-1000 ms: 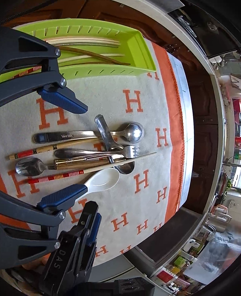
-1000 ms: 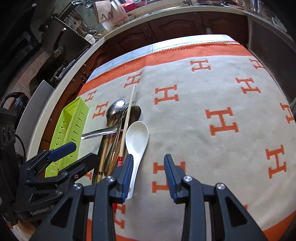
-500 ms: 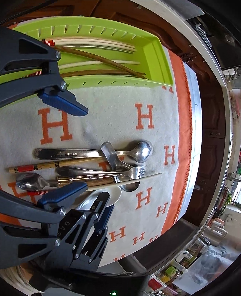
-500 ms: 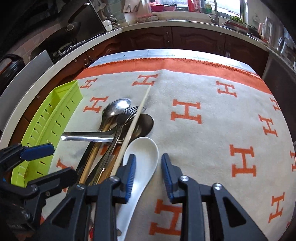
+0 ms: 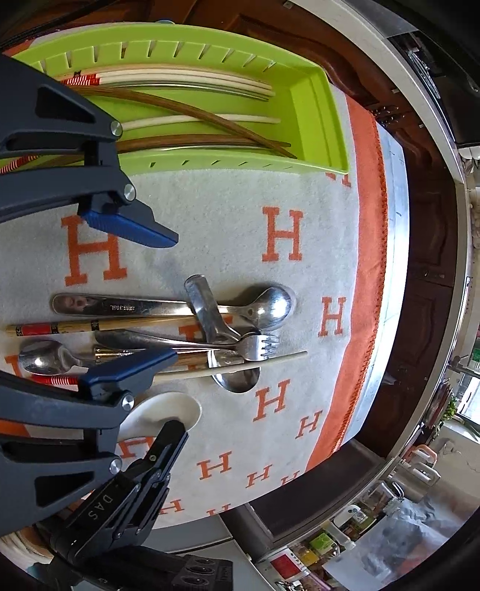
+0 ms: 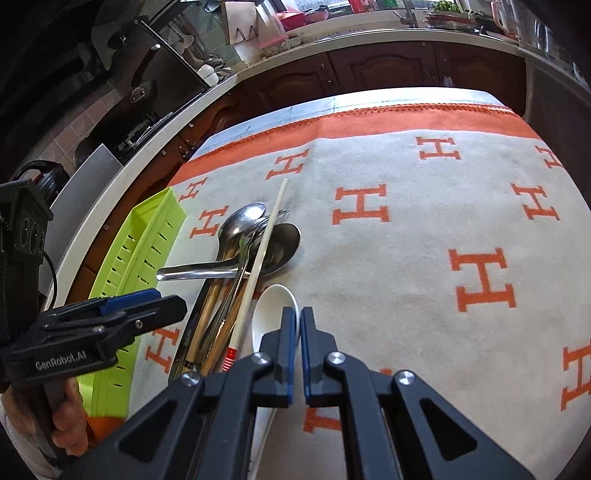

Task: Organize utensils
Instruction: 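Grasp the white ceramic spoon with the right tool while the left tool grasps a metal spoon, then carry both spoons into the green tray and open both tools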

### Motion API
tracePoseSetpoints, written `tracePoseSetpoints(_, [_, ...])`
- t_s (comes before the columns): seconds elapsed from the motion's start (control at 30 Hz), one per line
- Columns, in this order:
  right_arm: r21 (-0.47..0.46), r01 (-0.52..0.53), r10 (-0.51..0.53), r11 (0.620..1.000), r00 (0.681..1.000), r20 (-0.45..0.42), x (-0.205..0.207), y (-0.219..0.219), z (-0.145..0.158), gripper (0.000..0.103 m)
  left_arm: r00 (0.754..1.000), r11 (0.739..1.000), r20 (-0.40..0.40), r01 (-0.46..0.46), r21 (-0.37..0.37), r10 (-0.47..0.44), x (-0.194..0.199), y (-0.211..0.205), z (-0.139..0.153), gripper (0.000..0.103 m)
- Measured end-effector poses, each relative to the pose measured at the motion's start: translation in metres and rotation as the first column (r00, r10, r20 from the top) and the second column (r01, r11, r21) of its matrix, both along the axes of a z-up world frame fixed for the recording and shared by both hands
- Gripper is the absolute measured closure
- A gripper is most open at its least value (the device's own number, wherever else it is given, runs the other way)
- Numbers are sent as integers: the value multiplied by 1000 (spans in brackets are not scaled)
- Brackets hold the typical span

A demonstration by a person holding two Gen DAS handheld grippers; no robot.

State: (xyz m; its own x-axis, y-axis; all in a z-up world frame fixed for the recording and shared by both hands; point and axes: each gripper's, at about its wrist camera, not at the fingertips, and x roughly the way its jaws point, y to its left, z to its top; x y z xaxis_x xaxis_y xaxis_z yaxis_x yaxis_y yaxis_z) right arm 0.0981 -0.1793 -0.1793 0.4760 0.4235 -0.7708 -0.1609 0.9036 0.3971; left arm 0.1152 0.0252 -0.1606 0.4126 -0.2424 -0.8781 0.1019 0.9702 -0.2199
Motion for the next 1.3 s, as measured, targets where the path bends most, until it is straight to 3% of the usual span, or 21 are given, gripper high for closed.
tracePoseSetpoints(0.2, [49,40,-38,998,998,-46,-2,-16,-7,100,1000,1000,-21,23,-2,-23,23,1,0,49])
tracePoseSetpoints(0.27, [57,49,-45,997,997,-58,-3,-20,-9,100,998,999,-47,42,-11,-43,32,-2,-5,56])
tracePoseSetpoints(0.33, [63,52,-48,997,997,-64,-2,-21,-10,100,995,998,-77,64,-24,-66,40,-4,-11,72])
tracePoseSetpoints(0.4, [66,55,-51,996,996,-67,-2,-21,-10,100,992,997,-102,72,-41,-76,46,-7,-17,78])
tracePoseSetpoints(0.6, [68,63,-58,996,995,-76,1,-22,-12,100,990,992,-96,98,-77,-105,51,-11,-19,84])
tracePoseSetpoints(0.7, [66,62,-57,996,996,-76,1,-24,-11,100,995,993,-41,92,-71,-95,45,-14,-9,93])
tracePoseSetpoints(0.8, [61,63,-58,996,996,-74,1,-22,-10,100,995,996,55,87,9,-88,33,-25,5,99])
tracePoseSetpoints(0.9, [46,61,-58,997,996,-60,-2,-20,-7,100,988,995,134,69,79,-79,20,-32,16,101])
tracePoseSetpoints(1.1, [32,65,-64,997,998,-26,-9,-18,4,100,963,991,263,25,132,-59,-5,-21,46,102])
tracePoseSetpoints(1.3, [31,57,-57,998,998,-3,-16,-12,16,100,940,991,339,-8,135,-38,-29,-11,73,103])
